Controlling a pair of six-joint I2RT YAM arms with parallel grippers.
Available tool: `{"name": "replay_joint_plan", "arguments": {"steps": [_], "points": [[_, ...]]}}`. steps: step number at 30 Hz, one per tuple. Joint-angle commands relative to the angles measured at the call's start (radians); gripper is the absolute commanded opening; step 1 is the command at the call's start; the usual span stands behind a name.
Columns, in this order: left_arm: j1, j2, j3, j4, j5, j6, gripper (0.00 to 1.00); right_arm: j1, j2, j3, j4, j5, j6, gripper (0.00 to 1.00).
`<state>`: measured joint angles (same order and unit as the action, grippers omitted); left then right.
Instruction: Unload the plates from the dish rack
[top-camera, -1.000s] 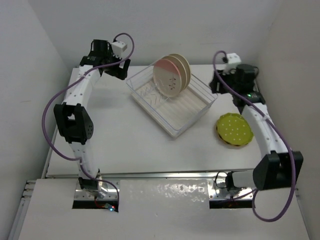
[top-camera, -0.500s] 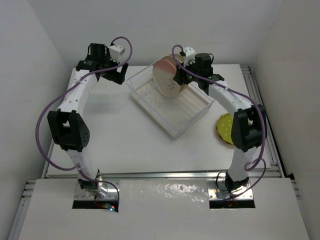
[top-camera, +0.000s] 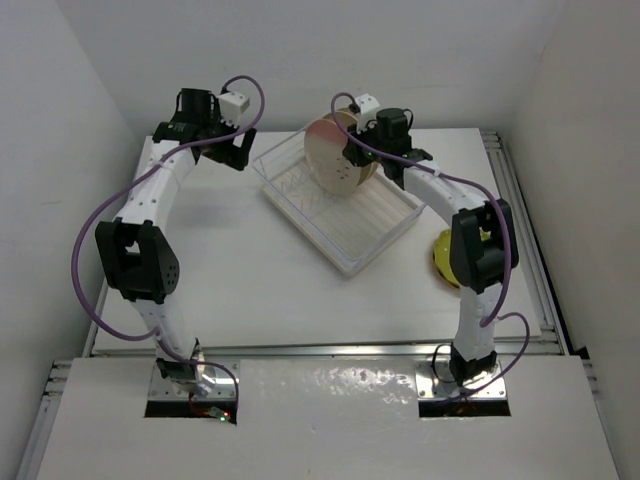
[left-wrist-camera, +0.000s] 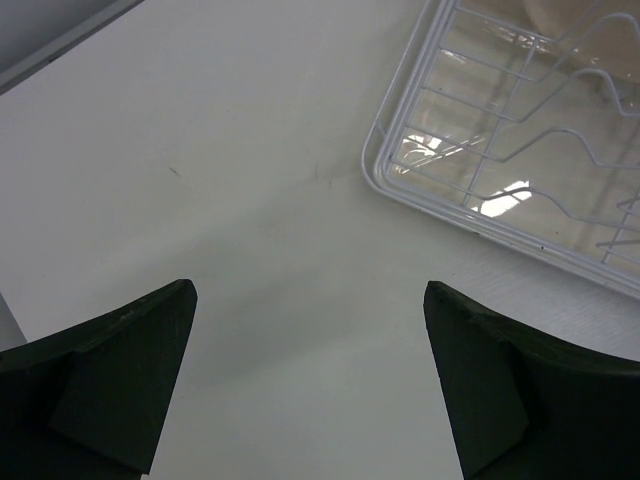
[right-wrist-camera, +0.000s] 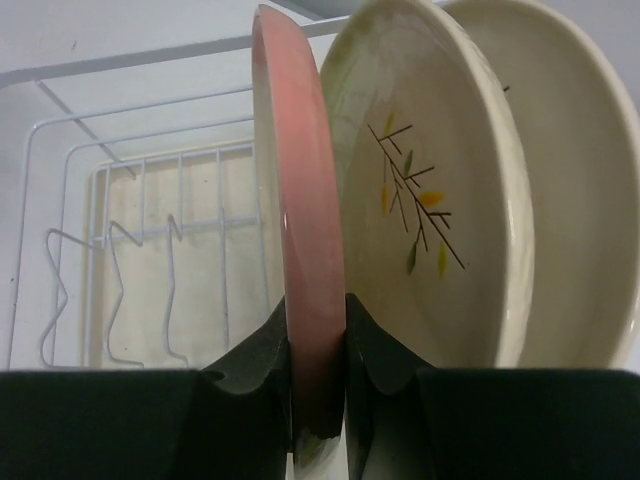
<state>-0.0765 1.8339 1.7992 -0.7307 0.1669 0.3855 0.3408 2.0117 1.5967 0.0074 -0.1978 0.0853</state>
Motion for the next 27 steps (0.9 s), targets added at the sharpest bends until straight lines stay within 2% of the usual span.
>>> {"name": "replay_joint_plan", "arguments": {"steps": [1,10,17,20,21,25,27], "points": [[0.009,-0.048,0.015,0.02,-0.01,0.01,0.95,0.021,-0.063,0.005,0.091,-0.028,-0.021,0.0],[0.009,-0.038,0.022,0.024,-0.012,0.01,0.95,0.021,-0.226,0.031,0.259,0.035,0.065,0.0],[0.009,-0.027,0.029,0.025,-0.01,0.006,0.95,0.01,-0.297,0.078,0.376,0.172,0.149,0.0],[0.009,-0.025,0.031,0.025,-0.012,0.007,0.95,-0.042,-0.315,0.045,0.452,0.195,0.321,0.0],[0.009,-0.024,0.031,0.025,-0.012,0.007,0.95,-0.095,-0.318,0.028,0.483,0.195,0.452,0.0],[0.009,-0.022,0.029,0.025,-0.007,0.006,0.95,-0.239,-0.318,-0.069,0.597,0.245,0.693,0.0],[0.009,-0.021,0.028,0.03,-0.006,0.001,0.95,-0.298,-0.309,-0.134,0.683,0.296,0.731,0.0]]}}
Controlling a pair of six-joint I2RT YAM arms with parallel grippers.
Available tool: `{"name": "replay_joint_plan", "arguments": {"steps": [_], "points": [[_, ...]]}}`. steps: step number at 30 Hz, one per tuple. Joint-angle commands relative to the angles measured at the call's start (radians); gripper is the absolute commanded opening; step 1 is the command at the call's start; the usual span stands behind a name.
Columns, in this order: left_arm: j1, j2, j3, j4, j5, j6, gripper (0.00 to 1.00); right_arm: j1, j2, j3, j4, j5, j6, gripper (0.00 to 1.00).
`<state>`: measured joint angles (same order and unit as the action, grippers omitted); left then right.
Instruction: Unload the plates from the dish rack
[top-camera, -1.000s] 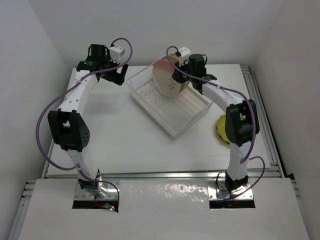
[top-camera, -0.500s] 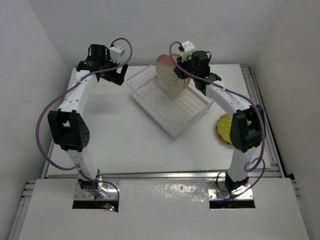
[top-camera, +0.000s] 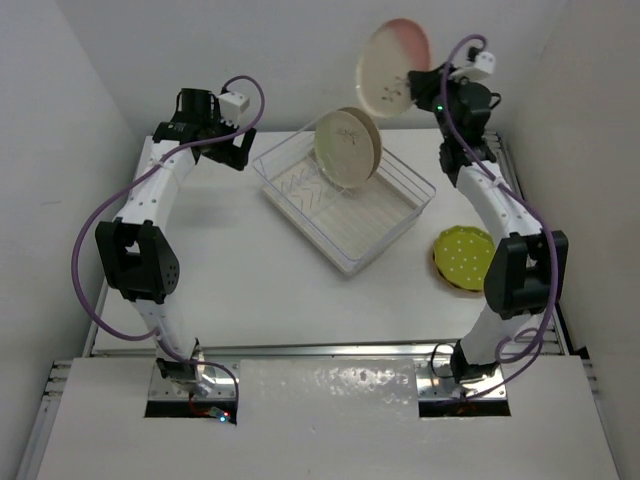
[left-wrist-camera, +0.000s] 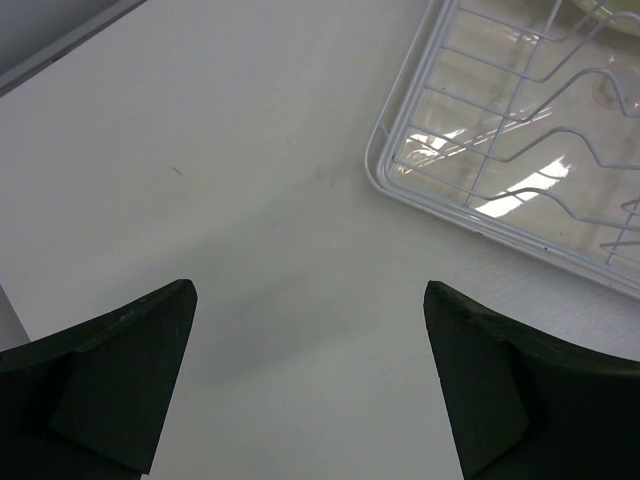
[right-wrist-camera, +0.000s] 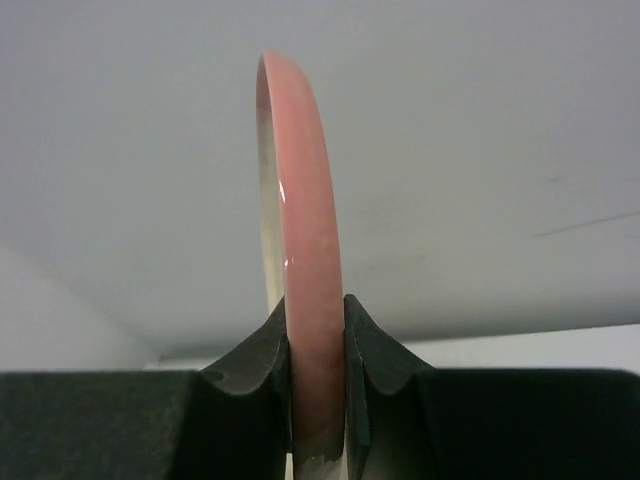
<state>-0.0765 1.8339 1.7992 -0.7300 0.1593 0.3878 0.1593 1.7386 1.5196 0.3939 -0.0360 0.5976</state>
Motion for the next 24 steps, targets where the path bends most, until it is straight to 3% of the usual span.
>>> {"name": "replay_joint_plan", "arguments": {"steps": [1,5,15,24], "points": [[0.009,-0.016,0.026,0.032,0.005,-0.004,0.95,-0.135,-0.027,-0.076,0.327,0.16,0.267,0.0],[0.009,0.001,0.034,0.035,0.031,-0.02,0.95,-0.195,0.05,-0.078,0.407,0.24,0.335,0.0],[0.009,0.001,0.023,0.02,0.003,-0.004,0.95,-0.222,0.199,-0.156,0.358,0.493,0.344,0.0],[0.011,-0.004,0.006,0.018,-0.024,0.008,0.95,-0.268,0.332,-0.187,0.35,0.45,0.455,0.0]]}}
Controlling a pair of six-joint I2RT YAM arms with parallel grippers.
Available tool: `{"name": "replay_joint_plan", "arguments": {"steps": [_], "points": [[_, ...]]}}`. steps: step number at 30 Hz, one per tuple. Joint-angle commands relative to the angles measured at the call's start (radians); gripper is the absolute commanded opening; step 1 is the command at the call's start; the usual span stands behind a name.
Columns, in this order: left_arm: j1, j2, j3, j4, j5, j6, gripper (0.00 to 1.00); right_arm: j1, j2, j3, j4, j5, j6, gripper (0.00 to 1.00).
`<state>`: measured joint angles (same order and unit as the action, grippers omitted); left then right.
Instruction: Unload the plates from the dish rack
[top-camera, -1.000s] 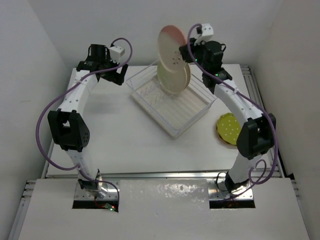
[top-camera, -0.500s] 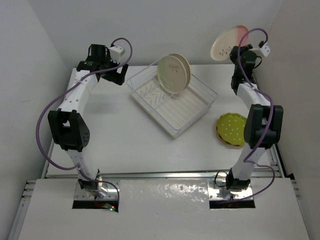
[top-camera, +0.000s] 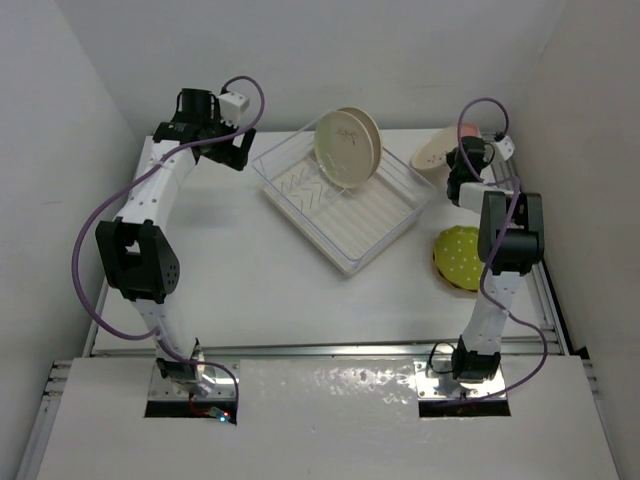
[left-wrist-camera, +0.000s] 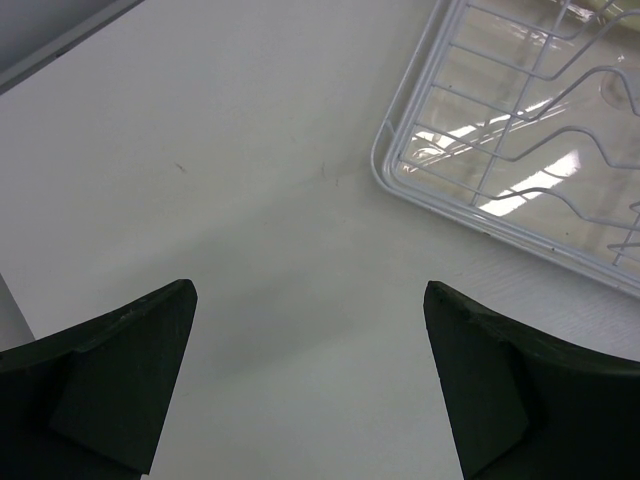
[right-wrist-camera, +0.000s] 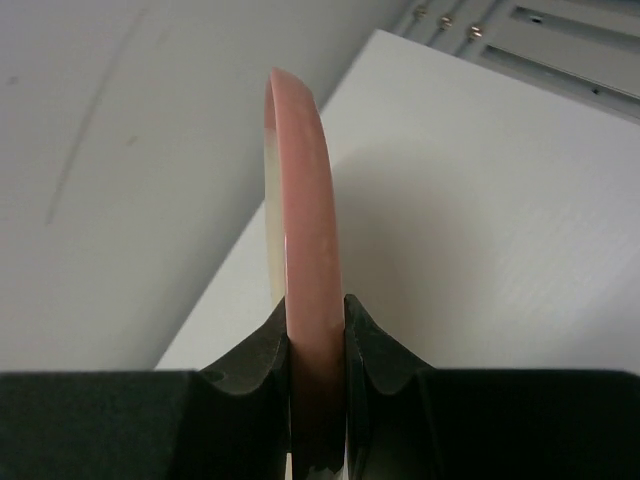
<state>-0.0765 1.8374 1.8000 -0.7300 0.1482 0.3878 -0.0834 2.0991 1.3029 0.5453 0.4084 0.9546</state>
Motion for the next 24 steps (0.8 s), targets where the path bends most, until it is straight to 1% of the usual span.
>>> {"name": "replay_joint_plan", "arguments": {"steps": [1,3,6,7,8,10,11,13,15,16,20,21,24], "points": [[0.011,-0.009,0.001,0.02,-0.015,0.008,0.95,-0.036,-0.019,0.018,0.197,0.004,0.111,0.0],[0.011,-0.007,-0.001,0.02,-0.016,0.01,0.95,-0.049,-0.002,-0.004,0.197,-0.003,0.159,0.0],[0.011,-0.007,-0.001,0.02,-0.018,0.011,0.95,-0.062,0.004,-0.06,0.211,-0.017,0.187,0.0],[0.011,-0.007,0.001,0.02,-0.018,0.011,0.95,-0.062,0.002,-0.082,0.191,-0.014,0.191,0.0],[0.009,-0.006,0.002,0.021,-0.018,0.011,0.95,-0.064,0.002,-0.091,0.171,-0.007,0.205,0.07],[0.011,-0.004,0.005,0.023,-0.021,0.011,0.95,-0.067,-0.001,-0.116,0.105,0.015,0.248,0.16],[0.011,-0.003,0.006,0.023,-0.021,0.011,0.95,-0.067,-0.001,-0.125,0.085,0.027,0.271,0.24],[0.009,-0.004,0.01,0.023,-0.021,0.011,0.95,-0.073,-0.005,-0.162,0.047,0.044,0.32,0.25],[0.011,-0.009,0.01,0.021,-0.022,0.014,0.95,-0.075,-0.004,-0.185,0.039,0.04,0.329,0.29],[0.011,-0.01,0.009,0.021,-0.027,0.016,0.95,-0.078,-0.004,-0.185,0.022,0.035,0.343,0.31],[0.011,-0.013,0.009,0.021,-0.036,0.02,0.95,-0.081,0.007,-0.177,-0.06,0.035,0.362,0.35],[0.009,-0.017,0.009,0.023,-0.035,0.02,0.95,-0.081,0.015,-0.174,-0.064,0.035,0.363,0.39],[0.009,-0.021,0.007,0.023,-0.036,0.022,0.95,-0.085,0.027,-0.157,-0.077,0.012,0.328,0.46]]}}
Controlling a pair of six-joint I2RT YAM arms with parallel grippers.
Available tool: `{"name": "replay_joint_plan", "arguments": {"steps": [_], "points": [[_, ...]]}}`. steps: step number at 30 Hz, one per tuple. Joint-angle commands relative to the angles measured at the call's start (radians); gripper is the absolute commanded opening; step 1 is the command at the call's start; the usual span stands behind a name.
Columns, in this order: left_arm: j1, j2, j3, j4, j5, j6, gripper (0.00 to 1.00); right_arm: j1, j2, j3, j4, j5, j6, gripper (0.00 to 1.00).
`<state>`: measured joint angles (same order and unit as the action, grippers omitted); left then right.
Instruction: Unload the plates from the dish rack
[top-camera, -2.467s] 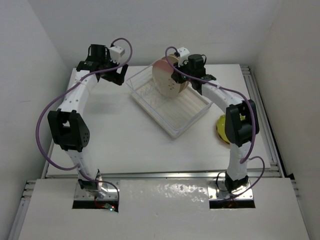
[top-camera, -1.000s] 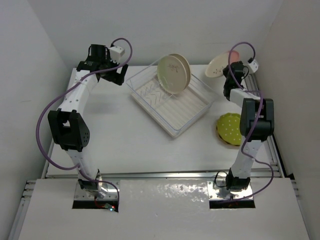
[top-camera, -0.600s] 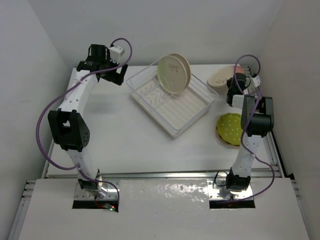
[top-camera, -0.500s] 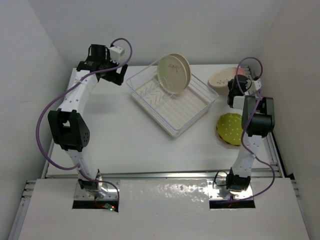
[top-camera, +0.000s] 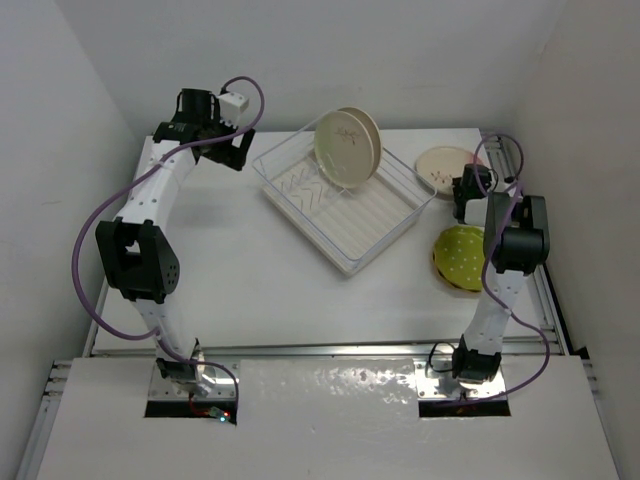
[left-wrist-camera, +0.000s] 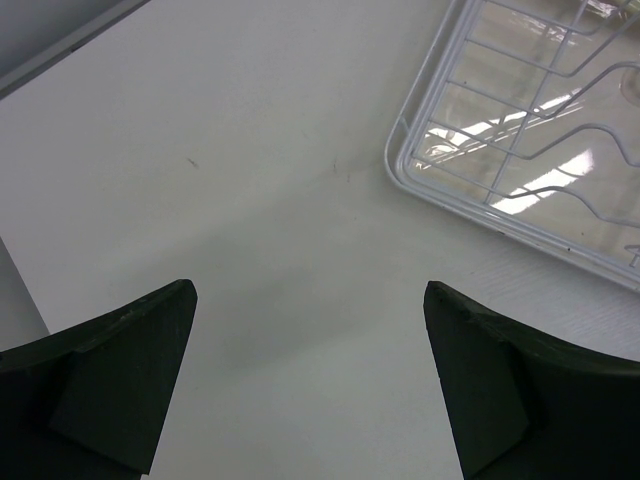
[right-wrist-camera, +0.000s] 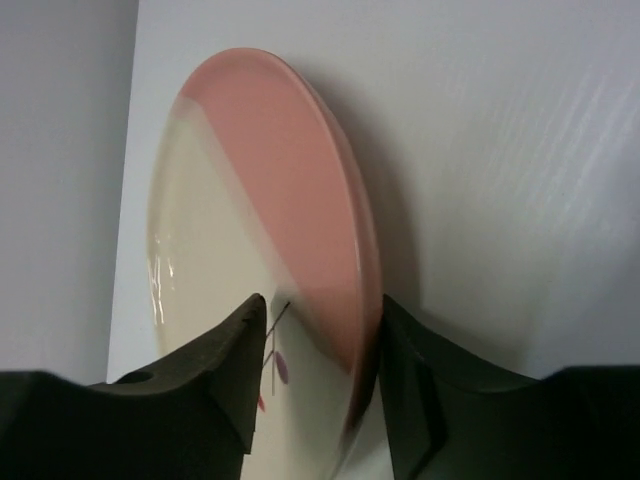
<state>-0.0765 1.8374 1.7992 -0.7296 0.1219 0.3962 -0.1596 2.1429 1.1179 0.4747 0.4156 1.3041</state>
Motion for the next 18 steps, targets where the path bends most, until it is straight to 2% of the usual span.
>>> {"name": "replay_joint_plan", "arguments": {"steps": [1,7,14,18], "points": [[0.009,-0.023,0.008,0.022,-0.013,0.015,0.95,-0.011,-0.015,0.037,-0.019,-0.001,-0.032,0.48],[0.011,-0.027,0.008,0.022,-0.018,0.016,0.95,-0.014,-0.014,0.131,-0.151,-0.034,-0.19,0.57],[0.011,-0.023,0.012,0.025,-0.018,0.016,0.95,-0.015,-0.049,0.279,-0.393,0.002,-0.419,0.69],[0.011,-0.018,0.019,0.027,-0.014,0.016,0.95,-0.014,-0.109,0.258,-0.352,-0.033,-0.569,0.71]]}}
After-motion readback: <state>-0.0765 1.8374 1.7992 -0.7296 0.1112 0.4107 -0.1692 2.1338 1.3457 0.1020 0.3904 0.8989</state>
